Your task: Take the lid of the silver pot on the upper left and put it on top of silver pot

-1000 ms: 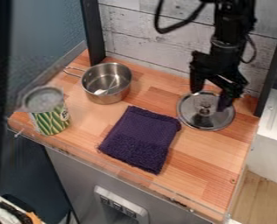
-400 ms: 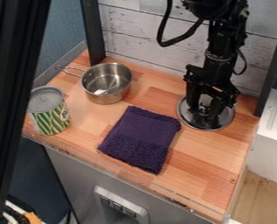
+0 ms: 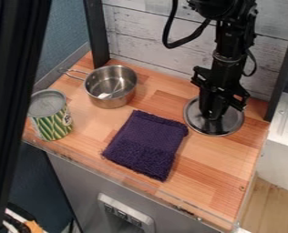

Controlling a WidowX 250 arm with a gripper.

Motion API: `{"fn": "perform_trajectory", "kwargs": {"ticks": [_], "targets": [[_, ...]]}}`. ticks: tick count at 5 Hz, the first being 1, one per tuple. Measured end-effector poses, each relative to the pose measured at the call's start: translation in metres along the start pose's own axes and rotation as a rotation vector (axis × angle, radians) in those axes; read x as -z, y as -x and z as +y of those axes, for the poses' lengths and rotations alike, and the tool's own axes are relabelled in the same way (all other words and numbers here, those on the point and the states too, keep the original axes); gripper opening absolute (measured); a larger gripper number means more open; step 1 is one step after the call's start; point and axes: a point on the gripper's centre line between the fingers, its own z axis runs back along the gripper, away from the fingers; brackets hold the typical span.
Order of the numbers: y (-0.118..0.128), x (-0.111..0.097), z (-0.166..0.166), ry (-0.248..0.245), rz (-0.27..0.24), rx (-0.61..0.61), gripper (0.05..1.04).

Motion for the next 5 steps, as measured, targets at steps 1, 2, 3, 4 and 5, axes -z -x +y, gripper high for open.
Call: {"fn": "perform_trajectory", "kwargs": {"ticks": [1,2,3,4,5], "targets": [[0.002,-0.003,0.0,0.021,0.003,0.005,0.28],[0.003,-0.047,0.016,0.019,-0.099,-0.048,0.28],[0.022,-0.055,0.051,0.04,-0.107,-0.148,0.28],[0.045,-0.048,0.09,0.028,-0.077,-0.252,0.28],[0.068,-0.042,0.125,-0.002,-0.051,-0.338,0.28]]}}
